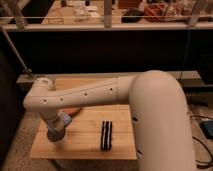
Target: Place the white sponge in the ceramic cup
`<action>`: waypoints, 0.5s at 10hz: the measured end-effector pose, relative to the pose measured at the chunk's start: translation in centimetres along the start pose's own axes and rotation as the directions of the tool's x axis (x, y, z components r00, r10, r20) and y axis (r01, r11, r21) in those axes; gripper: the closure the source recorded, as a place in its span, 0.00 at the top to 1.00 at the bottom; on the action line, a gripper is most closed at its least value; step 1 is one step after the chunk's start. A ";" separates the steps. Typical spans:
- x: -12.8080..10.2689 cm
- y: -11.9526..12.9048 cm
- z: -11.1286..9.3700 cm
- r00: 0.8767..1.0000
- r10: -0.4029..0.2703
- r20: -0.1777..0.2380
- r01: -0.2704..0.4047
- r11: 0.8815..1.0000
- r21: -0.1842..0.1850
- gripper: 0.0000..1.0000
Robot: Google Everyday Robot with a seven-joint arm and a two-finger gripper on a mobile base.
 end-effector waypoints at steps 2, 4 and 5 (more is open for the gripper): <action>-0.5 0.2 0.0 1.000 -0.005 -0.004 0.005 1.000 -0.003 0.11; -0.7 0.3 0.0 1.000 -0.007 -0.004 0.007 1.000 -0.003 0.11; -1.0 0.4 0.0 1.000 -0.010 -0.005 0.010 1.000 -0.004 0.11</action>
